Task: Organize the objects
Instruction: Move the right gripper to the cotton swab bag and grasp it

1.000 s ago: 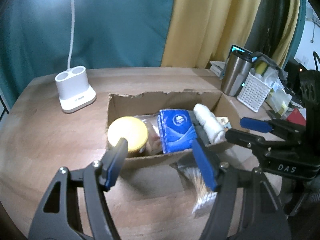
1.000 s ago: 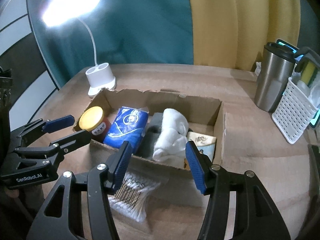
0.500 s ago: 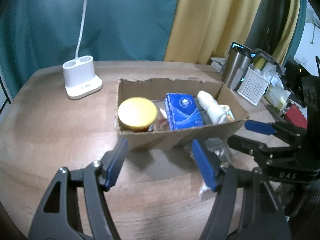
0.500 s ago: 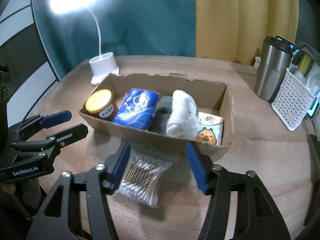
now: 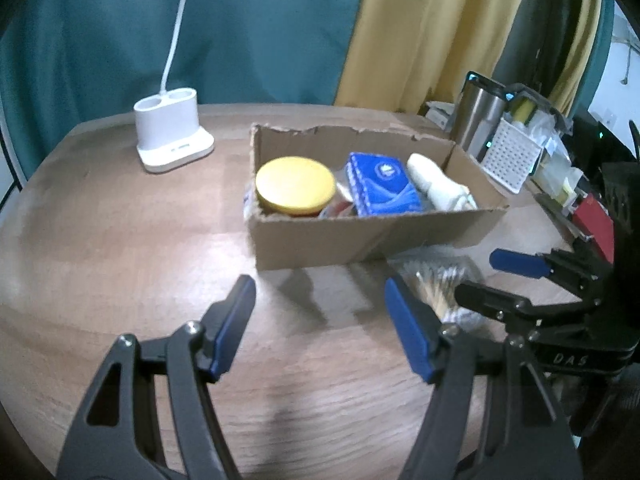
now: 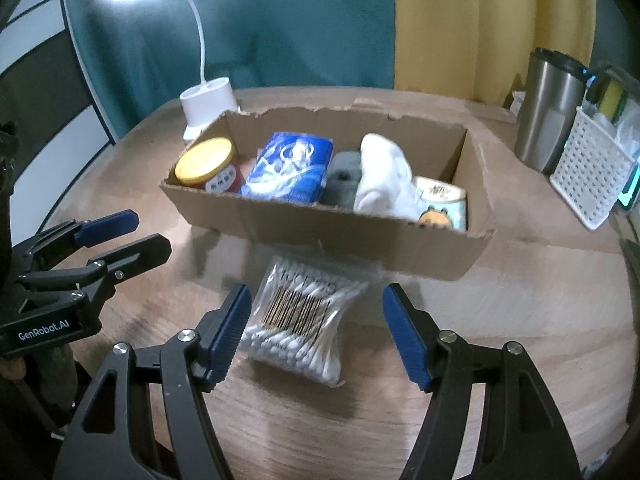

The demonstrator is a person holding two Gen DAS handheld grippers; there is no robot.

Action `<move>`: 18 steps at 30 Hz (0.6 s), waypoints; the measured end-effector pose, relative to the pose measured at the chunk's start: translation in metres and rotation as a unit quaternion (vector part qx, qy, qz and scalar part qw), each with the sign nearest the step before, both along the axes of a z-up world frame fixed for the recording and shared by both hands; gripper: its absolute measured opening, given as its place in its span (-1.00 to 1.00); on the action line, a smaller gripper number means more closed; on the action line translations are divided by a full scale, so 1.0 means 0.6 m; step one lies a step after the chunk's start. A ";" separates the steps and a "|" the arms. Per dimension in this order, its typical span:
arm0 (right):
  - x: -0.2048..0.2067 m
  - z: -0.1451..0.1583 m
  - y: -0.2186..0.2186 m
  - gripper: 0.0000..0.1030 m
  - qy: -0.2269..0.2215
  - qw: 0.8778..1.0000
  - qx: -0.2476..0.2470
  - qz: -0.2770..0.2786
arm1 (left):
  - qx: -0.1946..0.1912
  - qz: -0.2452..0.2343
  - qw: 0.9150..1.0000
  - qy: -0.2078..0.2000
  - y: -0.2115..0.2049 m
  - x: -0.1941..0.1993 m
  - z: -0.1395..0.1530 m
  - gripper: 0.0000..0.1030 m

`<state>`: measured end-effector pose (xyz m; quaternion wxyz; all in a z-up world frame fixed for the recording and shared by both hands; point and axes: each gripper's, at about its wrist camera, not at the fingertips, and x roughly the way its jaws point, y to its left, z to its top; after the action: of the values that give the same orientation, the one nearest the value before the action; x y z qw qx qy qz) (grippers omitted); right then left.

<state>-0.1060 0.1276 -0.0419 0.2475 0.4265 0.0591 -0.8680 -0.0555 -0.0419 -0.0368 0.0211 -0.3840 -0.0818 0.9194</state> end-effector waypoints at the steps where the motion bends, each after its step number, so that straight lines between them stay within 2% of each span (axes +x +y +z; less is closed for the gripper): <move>1: 0.000 -0.004 -0.002 0.38 -0.003 1.000 0.000 0.000 | 0.000 0.001 1.000 -0.001 -0.003 0.001 -0.003 0.34; 18: -0.007 -0.056 -0.037 0.38 -0.043 0.999 0.015 0.013 | 0.006 0.008 1.000 -0.016 -0.020 0.000 -0.026 0.34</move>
<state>-0.1104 0.1052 -0.0753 0.2544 0.4665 0.0664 -0.8445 -0.0555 -0.0540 -0.0521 0.0145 -0.3979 -0.0903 0.9129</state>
